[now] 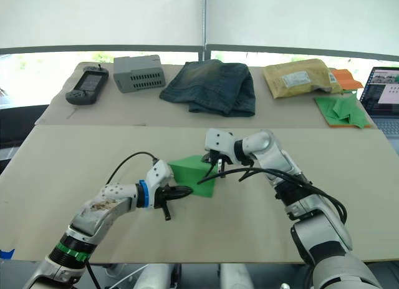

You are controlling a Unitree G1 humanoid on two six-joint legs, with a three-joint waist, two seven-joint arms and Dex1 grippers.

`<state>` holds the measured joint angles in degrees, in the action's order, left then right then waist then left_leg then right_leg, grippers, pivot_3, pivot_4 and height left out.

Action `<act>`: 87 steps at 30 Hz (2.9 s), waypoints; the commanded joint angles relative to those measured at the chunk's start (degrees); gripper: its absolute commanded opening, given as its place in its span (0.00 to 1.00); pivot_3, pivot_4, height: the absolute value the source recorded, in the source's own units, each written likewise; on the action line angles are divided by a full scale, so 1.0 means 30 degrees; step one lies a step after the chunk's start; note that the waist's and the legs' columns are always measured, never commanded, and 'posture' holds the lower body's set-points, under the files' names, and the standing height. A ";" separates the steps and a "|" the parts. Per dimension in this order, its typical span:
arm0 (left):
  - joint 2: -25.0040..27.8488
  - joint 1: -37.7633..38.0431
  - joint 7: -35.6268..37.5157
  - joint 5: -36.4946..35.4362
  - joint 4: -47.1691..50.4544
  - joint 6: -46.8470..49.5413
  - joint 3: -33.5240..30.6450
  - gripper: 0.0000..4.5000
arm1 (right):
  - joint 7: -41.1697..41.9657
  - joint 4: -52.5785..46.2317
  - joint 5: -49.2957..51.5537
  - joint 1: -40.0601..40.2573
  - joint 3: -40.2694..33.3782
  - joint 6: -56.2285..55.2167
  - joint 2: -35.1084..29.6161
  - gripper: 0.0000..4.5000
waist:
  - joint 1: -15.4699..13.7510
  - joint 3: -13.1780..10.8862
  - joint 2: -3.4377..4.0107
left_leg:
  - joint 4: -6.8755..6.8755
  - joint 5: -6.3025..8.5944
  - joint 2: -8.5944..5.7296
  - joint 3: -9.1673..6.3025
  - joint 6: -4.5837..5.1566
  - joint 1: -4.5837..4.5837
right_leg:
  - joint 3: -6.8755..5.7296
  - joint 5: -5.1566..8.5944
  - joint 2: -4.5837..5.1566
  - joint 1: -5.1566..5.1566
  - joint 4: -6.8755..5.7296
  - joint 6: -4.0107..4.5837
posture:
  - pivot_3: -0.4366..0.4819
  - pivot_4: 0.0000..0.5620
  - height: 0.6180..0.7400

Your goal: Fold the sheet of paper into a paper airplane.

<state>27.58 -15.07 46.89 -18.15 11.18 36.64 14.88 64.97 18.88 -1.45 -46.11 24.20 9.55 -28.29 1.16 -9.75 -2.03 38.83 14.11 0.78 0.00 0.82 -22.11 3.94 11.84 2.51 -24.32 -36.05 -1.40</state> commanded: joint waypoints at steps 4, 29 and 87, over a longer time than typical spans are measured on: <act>0.0044 0.0696 -0.0392 0.0029 0.0223 0.0772 0.0191 0.00 | 0.2253 -0.0463 0.0281 -0.0057 0.0224 -0.0177 -0.0026 0.00 | 0.0028 0.0001 0.0003 | 0.0001 0.0000 0.0008 -0.0004 -0.0001 0.0005 | 0.0000 -0.0006 0.0002 0.0000 -0.0008 0.0009 | 0.48 0.27 0.91; 0.3534 0.1009 0.0443 -0.6892 0.6774 0.7443 -0.5616 0.00 | 0.1295 -0.4646 0.0292 0.3557 0.0754 0.2668 -0.0017 0.00 | 0.0396 -0.0001 0.0003 | -0.0009 0.0000 0.0022 -0.0029 -0.0002 -0.0028 | -0.0005 0.0057 0.0001 -0.0043 -0.0012 -0.0090 | 0.48 0.27 0.91; 0.3250 0.0449 0.0931 -0.0375 0.0204 0.0358 -0.1260 0.00 | -0.3302 -0.5605 0.9154 0.6321 -0.6320 1.2820 0.1237 0.42 | 0.0431 0.0001 0.0004 | -0.0021 0.0001 0.0016 -0.0013 -0.0003 -0.0002 | 0.0000 0.0081 -0.0007 -0.0010 -0.0002 -0.0126 | 0.48 0.27 0.91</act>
<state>36.36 -13.64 50.16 -20.34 12.78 36.77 11.67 54.08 2.90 25.04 -26.32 5.78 49.53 -24.20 2.46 -9.75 -2.02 38.77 14.11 0.83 -0.04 0.81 -22.12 3.94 12.08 2.49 -24.35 -36.05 -1.78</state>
